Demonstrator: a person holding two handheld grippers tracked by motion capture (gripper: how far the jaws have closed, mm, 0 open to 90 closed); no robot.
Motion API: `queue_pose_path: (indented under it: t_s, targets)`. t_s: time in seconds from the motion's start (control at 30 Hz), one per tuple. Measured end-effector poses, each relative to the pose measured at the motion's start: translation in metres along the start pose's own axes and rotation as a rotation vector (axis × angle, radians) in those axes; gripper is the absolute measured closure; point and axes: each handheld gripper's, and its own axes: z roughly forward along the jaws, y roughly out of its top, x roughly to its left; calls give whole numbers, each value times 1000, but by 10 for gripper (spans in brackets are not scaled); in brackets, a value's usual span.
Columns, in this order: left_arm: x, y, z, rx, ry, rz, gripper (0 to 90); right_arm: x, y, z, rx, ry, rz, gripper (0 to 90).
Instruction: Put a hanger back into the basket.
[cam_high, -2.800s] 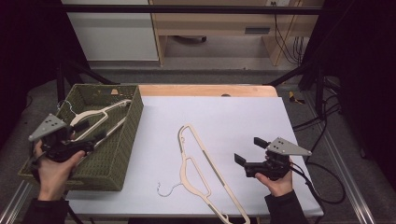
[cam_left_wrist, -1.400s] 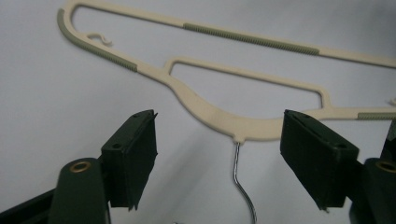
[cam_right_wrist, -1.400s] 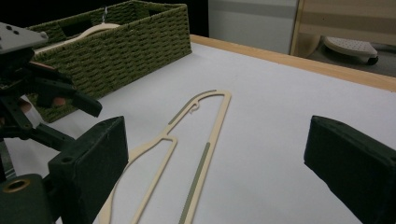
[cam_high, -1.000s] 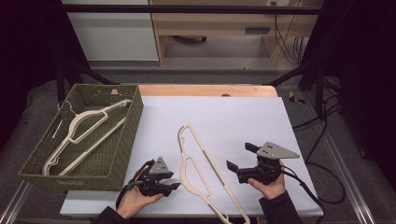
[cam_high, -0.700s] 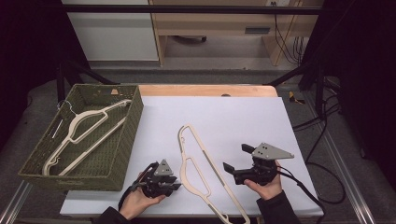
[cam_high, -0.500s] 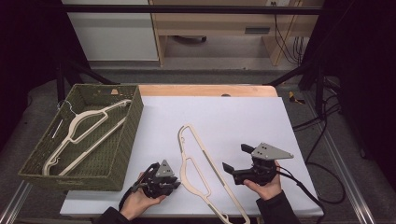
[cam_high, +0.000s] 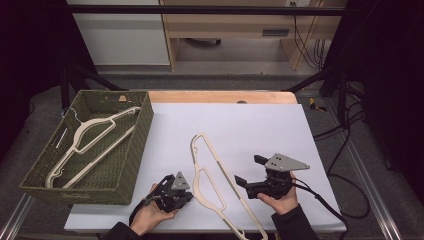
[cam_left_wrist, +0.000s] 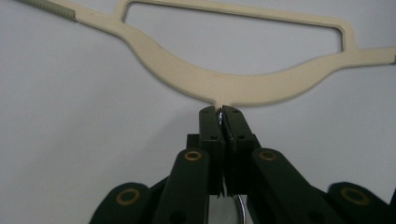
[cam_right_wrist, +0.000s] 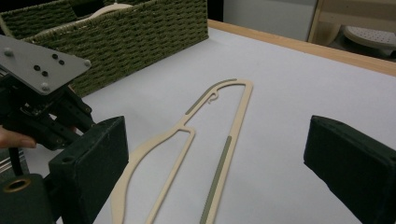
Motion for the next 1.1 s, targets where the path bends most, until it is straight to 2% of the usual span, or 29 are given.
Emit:
queue_pose_path:
  t_s: [0.13, 0.4, 0.5, 0.67, 0.8, 1.1]
  targets:
    - [1, 1, 0, 2, -4, 16, 884, 5, -1, 5, 8, 12, -2, 69]
    - [2, 2, -8, -4, -21, 12, 886, 14, -3, 13, 28, 42, -12, 70]
    - [0, 6, -16, -21, -23, 6, 887, 19, -3, 16, 31, 59, -9, 74]
    - [-3, 13, -23, -16, -13, -2, 887, 28, -6, 26, 39, 98, 4, 88]
    - [-5, 18, -26, -5, -7, 3, 888, 34, -8, 32, 60, 107, -3, 94]
    - [-8, 40, -42, -28, 5, -4, 888, 47, -11, 44, 98, 136, -20, 131]
